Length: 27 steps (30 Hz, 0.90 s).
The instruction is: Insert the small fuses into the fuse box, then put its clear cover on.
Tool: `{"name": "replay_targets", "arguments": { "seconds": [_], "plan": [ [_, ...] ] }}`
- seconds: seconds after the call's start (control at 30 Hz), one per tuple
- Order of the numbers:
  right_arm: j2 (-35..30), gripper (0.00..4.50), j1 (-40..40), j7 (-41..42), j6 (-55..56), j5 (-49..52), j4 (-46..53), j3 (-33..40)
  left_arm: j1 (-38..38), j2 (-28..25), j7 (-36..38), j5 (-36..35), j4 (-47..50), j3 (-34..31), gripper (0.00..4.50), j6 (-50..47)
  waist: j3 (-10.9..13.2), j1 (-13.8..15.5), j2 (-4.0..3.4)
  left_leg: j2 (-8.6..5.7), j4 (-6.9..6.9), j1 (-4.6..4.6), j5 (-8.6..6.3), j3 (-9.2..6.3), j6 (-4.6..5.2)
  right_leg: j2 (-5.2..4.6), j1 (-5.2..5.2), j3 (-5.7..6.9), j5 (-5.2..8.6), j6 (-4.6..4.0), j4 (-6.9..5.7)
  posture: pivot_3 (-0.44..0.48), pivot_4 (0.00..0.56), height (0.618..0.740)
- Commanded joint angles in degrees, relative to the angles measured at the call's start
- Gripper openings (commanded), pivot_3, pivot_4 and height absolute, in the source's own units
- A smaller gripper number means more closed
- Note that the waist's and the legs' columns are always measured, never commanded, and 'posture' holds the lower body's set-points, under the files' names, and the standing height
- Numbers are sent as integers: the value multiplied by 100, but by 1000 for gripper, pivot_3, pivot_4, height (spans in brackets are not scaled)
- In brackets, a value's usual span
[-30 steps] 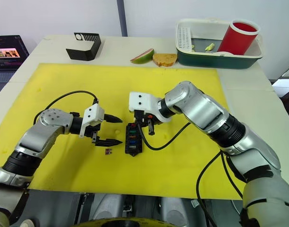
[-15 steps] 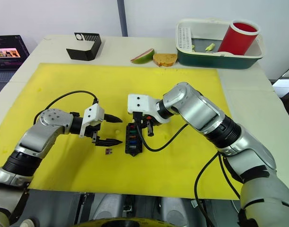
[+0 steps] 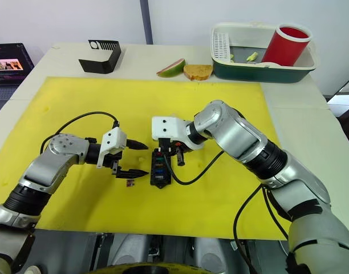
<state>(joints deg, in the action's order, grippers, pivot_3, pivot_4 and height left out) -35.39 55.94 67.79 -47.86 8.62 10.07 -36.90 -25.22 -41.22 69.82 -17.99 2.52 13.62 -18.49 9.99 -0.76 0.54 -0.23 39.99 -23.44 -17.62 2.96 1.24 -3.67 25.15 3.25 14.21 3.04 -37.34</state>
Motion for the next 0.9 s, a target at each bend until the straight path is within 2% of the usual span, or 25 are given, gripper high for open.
{"name": "replay_targets", "arguments": {
  "seconds": [0.03, 0.37, 0.9],
  "plan": [
    [52, 0, 8, -16, -99, -111, -29, -29, -21, -5, 7, -18, 185, -135, 4490, 3, 0, -1, 0, 0, 0, 0, 0, 0, 0, 0, -1, 0, 0, 0, -1, 0, 150, 740],
    [209, 0, 157, -30, -869, 138, 31, 251, -50, 14, 31, 23, 187, -92, 4490, 65, 0, 2, 0, 0, 0, 2, 0, 0, 0, 0, -1, 0, 0, 0, -2, 0, 150, 740],
    [164, 0, 339, -46, -1072, 197, 82, 265, -43, 107, 26, 106, 172, -95, 4490, 96, 0, 4, 0, 0, 1, 2, 0, 0, 0, 0, -1, 0, 0, 0, -2, 0, 150, 740]
  ]
}}
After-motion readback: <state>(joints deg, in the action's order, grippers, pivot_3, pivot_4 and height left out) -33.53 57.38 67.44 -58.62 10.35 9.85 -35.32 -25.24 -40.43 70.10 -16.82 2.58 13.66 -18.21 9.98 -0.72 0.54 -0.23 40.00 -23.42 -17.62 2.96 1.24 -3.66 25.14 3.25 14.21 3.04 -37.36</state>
